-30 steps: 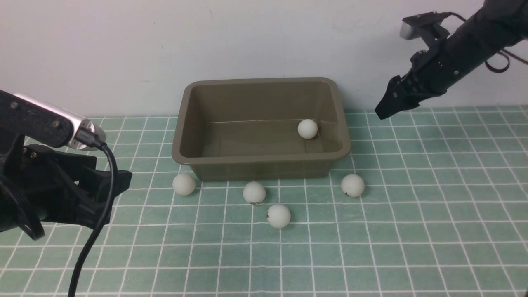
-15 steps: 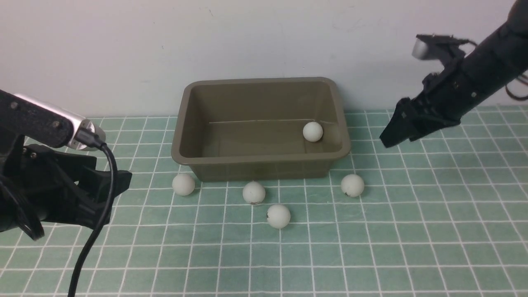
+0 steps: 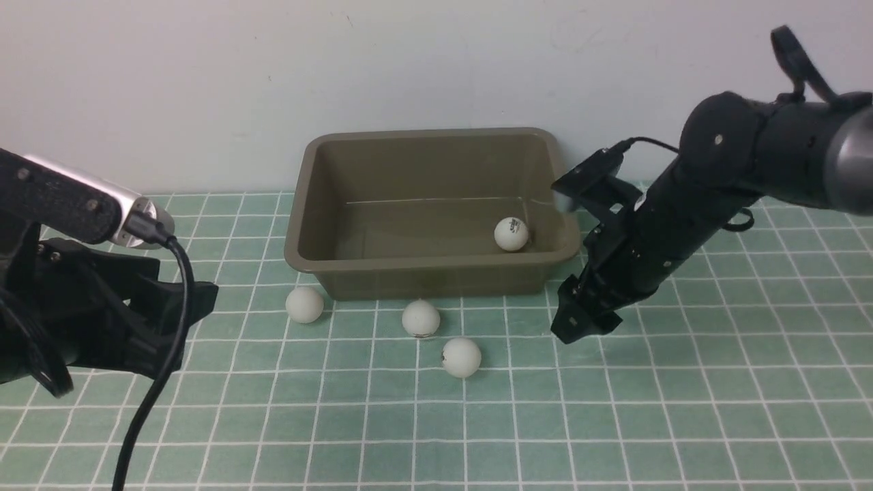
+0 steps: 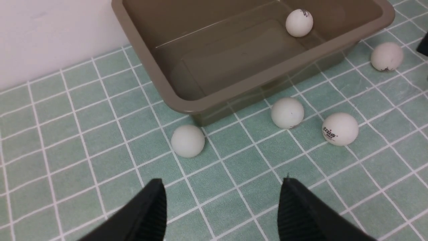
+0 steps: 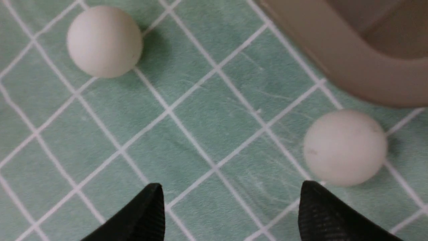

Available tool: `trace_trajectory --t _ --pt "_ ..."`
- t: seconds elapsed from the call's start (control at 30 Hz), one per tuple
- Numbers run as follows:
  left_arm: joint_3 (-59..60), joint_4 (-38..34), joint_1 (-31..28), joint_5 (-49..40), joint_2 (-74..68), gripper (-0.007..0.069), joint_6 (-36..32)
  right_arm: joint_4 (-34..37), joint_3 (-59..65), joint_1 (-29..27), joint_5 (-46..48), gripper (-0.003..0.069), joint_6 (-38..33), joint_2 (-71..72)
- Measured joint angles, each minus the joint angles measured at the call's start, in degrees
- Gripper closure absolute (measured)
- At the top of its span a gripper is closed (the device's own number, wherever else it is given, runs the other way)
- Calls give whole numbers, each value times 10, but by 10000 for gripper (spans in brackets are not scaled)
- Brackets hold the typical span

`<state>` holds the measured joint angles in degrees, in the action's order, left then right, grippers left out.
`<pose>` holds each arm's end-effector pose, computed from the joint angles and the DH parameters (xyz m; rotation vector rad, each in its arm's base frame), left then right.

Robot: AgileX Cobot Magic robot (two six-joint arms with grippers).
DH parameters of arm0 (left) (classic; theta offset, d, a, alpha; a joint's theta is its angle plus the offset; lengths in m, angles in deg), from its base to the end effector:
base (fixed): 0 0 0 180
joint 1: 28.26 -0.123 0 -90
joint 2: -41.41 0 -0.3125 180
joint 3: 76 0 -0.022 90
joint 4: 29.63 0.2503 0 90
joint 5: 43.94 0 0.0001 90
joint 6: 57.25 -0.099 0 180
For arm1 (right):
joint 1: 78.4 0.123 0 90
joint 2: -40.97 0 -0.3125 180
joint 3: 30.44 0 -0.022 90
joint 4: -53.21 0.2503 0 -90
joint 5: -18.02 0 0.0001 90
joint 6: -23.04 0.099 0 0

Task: Put the table tennis balls in the box on the green coffee tablecloth.
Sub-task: 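Reach for and grasp a ping pong ball on the table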

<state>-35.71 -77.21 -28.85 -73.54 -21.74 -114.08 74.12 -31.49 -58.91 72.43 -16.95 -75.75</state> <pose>0.1838 -0.0343 0.3129 0.4447 2.0894 -0.2634 0.3627 0.1589 0.2208 -1.1914 2.6327 0.4068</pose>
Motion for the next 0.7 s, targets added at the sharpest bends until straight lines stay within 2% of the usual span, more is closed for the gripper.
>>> trace_trajectory --t 0.13,0.2,0.47,0.7 --pt "0 0 0 -3 0 218 0 -70 0 4 -23 176 48 0" --pt "0 0 0 -3 0 218 0 -79 0 4 -30 176 54 0" --pt "0 0 0 -3 0 218 0 -78 0 4 -99 176 57 0" --pt "0 0 0 -3 0 218 0 -74 0 -1 -105 176 57 0"
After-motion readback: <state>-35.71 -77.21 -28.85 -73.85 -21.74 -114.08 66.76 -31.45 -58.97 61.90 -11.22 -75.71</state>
